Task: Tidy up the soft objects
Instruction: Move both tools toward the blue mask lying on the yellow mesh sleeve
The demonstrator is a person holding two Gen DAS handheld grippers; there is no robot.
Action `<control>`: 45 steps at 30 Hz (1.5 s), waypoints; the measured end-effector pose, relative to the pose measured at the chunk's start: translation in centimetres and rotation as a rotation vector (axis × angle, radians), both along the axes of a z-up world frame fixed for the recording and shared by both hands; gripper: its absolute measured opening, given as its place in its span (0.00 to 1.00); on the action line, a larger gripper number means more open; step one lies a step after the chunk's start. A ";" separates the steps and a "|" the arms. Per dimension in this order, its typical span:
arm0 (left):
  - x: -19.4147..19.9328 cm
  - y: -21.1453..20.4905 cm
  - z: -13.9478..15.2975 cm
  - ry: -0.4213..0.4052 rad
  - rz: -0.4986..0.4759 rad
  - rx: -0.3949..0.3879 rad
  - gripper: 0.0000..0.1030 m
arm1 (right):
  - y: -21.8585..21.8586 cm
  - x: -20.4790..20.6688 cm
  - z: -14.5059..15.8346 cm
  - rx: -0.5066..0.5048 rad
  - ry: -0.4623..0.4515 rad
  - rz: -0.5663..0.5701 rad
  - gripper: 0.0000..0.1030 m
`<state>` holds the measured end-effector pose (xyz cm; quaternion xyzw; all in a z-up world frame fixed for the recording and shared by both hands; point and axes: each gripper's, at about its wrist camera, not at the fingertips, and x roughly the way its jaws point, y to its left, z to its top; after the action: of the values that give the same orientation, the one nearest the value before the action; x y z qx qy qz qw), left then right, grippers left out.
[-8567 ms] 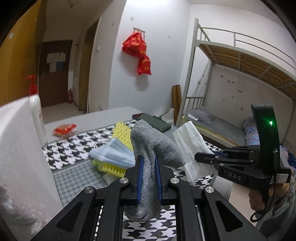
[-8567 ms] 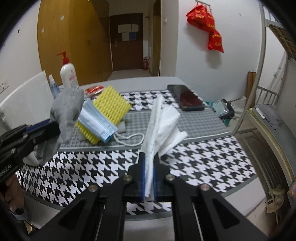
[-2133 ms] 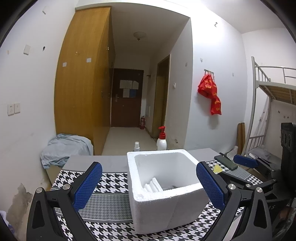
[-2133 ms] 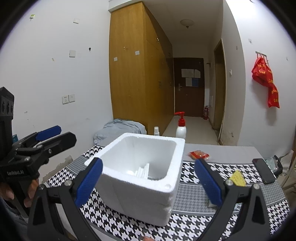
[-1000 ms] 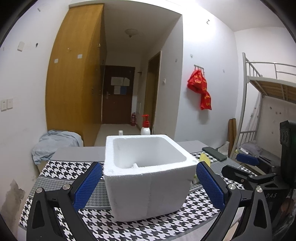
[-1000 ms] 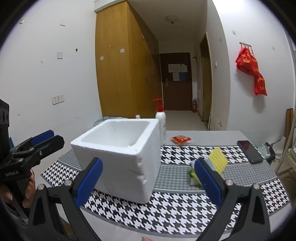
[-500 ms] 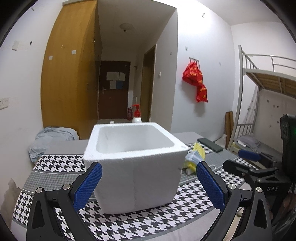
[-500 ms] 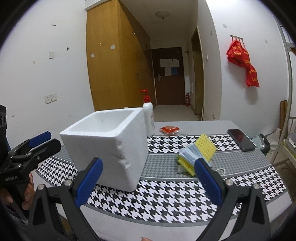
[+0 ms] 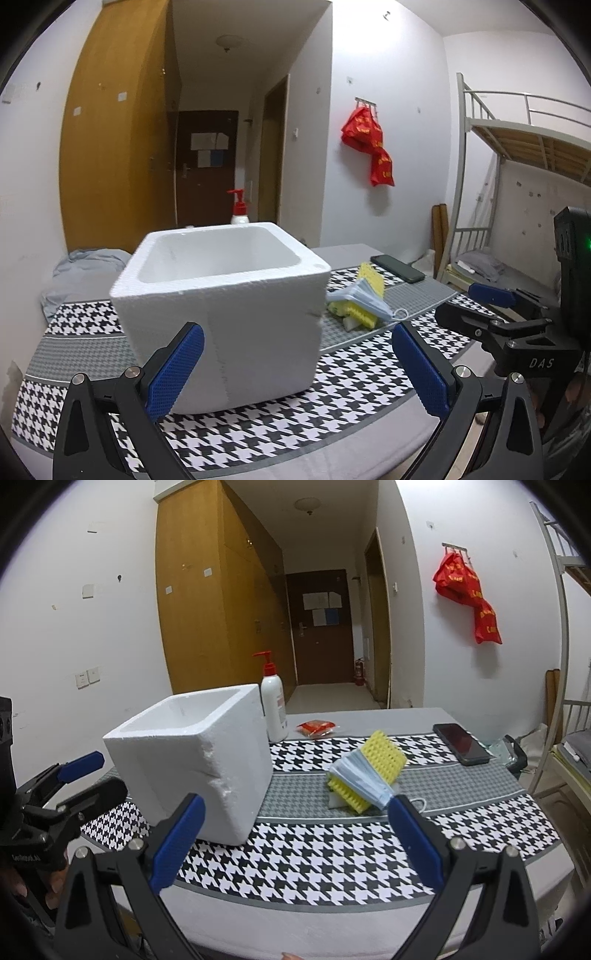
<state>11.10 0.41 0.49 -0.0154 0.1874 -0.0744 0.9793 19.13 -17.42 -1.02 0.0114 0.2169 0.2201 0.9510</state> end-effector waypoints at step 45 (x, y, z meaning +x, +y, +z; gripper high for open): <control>3.3 -7.5 -1.7 0.092 -0.152 0.018 0.99 | -6.7 1.1 -1.5 0.006 0.064 -0.113 0.98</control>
<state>14.37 -7.13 -1.24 0.0043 0.2337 -0.1459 0.9613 20.24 -24.12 -2.53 0.0336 0.2455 0.1661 0.9545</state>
